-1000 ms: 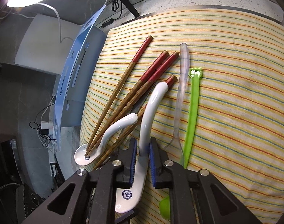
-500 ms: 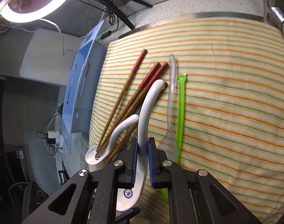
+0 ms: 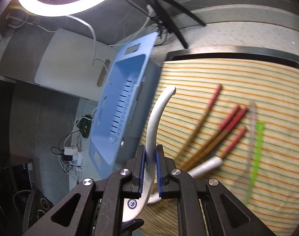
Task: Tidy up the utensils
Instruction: 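Lower the white ceramic spoon into the blue basket and open the right gripper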
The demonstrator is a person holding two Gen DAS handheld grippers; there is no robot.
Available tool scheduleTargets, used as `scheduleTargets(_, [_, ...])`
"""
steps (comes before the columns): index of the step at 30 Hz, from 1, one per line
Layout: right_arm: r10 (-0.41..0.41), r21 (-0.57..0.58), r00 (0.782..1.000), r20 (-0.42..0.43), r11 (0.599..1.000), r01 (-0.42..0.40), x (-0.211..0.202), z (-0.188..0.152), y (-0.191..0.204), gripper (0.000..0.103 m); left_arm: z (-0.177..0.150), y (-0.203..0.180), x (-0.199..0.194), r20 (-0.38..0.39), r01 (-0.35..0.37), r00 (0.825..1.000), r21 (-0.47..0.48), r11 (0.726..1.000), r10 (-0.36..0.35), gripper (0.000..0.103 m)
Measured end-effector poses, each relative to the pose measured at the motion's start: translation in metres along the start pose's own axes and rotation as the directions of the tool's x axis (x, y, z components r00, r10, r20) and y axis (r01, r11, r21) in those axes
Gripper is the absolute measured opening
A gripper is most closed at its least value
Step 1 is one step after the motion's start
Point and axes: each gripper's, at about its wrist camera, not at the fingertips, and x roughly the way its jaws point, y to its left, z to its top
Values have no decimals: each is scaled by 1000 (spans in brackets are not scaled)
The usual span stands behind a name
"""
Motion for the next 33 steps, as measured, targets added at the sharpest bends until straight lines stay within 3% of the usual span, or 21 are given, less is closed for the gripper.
scheduleTargets(7, [-12, -40, 1000, -20, 999, 11, 54, 22, 47, 10, 8, 61, -6, 1, -29, 1000, -27, 999, 30, 34])
scheduleTargets(16, [-55, -61, 996, -65, 997, 51, 113, 35, 71, 10, 9, 119, 3, -47, -50, 998, -57, 997, 48, 34])
scheduleTargets(23, [-122, -70, 990, -67, 991, 117, 128, 35, 75, 13, 6, 135, 8, -84, -60, 995, -51, 997, 56, 34])
scheduleTargets(27, [-132, -60, 990, -58, 990, 128, 124, 37, 74, 23, 7, 142, 10, -92, -58, 994, -43, 997, 54, 34])
scheduleTargets(33, [-115, -44, 993, -10, 992, 115, 106, 34, 73, 28, 8, 147, 0, -79, -40, 996, -33, 999, 37, 34])
